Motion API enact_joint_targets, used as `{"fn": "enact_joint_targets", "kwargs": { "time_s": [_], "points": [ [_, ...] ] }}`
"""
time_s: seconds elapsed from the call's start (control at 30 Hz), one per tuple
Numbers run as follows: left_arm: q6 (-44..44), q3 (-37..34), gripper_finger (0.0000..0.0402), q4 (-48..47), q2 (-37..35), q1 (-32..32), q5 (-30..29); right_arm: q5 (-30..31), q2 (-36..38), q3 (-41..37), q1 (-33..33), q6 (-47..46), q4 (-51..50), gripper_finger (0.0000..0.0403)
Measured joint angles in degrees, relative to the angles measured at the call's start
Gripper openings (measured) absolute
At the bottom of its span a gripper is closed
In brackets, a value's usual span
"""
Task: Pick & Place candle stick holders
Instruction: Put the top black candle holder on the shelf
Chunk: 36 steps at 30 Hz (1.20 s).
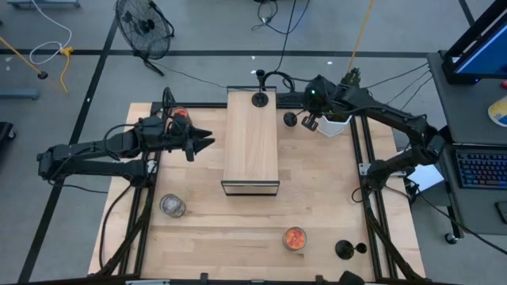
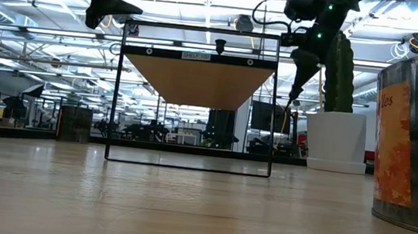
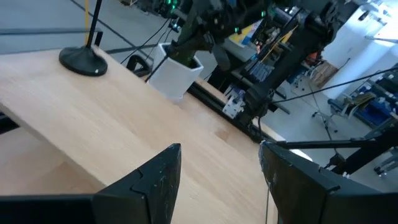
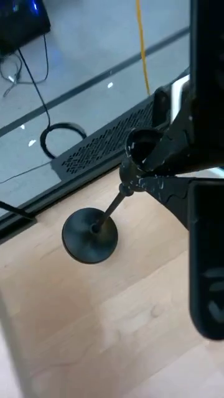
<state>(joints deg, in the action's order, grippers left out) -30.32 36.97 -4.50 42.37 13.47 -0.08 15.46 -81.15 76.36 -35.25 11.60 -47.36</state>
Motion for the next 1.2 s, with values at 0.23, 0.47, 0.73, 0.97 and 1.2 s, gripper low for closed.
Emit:
{"fn": "enact_joint_targets", "kwargs": {
  "time_s": [0.23, 0.47, 0.73, 0.97, 1.2],
  "points": [
    [0.02, 0.0, 0.0225, 2.98, 0.0, 0.0, -0.77, 2.78, 1.82, 3.15, 3.75, -1.94, -8.82, 0.0001],
    [-0.91, 0.0, 0.0225, 6.6, 2.56, -0.19, -2.49, 2.56, 2.04, 9.49, 9.02, -4.06, -18.08, 0.0001],
    [-1.53, 0.0, 0.0225, 13.75, 9.36, -3.26, -2.4, 2.45, 2.02, 14.92, 14.5, -6.8, -29.93, 0.0],
    [-0.58, 0.0, 0.0225, 25.69, 16.2, -6.76, -2.45, 2.29, 2.02, 20.02, 18.86, -9.18, -40.68, 0.0],
    [0.85, 4.06, 0.0225, 29.31, 23.17, -9.9, -3.05, -3.71, 2.0, 26.0, 21.96, -9.54, -42.57, 0.0]
  ]
}}
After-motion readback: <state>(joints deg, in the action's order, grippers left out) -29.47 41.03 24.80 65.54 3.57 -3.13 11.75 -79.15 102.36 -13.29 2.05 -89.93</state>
